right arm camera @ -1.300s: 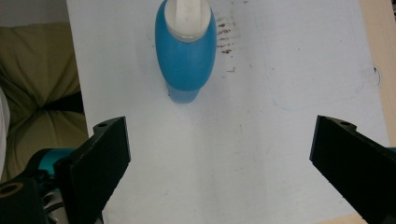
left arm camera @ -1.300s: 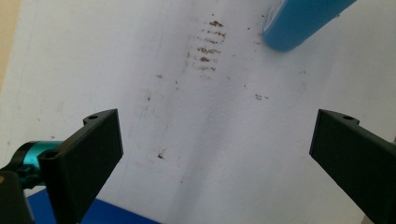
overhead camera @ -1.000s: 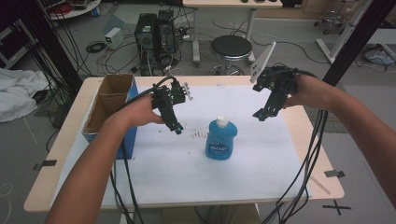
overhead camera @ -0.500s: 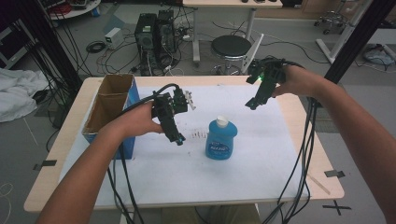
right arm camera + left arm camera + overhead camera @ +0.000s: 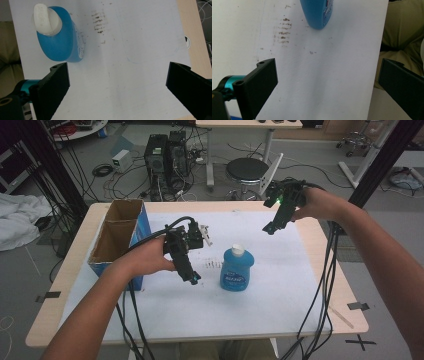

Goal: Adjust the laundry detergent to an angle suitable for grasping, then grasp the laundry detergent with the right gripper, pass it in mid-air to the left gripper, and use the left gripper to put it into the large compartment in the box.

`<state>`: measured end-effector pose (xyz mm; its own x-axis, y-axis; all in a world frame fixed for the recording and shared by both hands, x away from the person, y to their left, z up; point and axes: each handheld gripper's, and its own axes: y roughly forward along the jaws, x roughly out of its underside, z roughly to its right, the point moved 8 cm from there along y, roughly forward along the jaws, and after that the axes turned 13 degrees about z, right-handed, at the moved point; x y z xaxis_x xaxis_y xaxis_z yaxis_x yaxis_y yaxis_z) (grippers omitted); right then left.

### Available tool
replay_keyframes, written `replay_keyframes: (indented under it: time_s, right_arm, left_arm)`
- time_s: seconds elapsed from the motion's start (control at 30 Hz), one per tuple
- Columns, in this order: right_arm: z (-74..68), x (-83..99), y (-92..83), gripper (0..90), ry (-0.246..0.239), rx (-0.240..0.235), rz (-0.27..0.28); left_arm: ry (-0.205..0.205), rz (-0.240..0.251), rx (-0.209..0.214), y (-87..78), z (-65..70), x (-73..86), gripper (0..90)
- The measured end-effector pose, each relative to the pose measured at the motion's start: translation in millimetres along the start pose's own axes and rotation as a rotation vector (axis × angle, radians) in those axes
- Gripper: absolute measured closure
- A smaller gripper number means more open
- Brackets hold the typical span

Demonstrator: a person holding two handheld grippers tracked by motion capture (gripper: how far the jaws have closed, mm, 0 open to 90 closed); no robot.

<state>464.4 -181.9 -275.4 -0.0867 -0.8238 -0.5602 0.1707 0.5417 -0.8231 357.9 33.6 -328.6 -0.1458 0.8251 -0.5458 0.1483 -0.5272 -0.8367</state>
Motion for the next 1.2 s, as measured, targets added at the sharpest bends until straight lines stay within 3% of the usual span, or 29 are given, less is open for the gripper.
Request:
replay_keyframes:
  time_s: [0.67, 1.07, 1.2]
  right_arm:
    - [-3.4, 4.2, -3.2, 4.0, -0.004, 0.010, -0.001]
    - [-19.5, 13.1, -7.0, 4.0, 0.006, 0.003, 0.028]
    - [-30.9, 17.7, -9.1, 4.0, 0.007, -0.005, 0.049]
  left_arm:
    - [0.003, 0.032, -0.012, -0.7, -1.9, 2.4, 2.6]
    - [0.015, 0.026, -0.008, 2.4, -4.6, 2.3, 2.6]
    - [0.017, 0.028, -0.004, 3.6, -3.4, 1.9, 2.6]
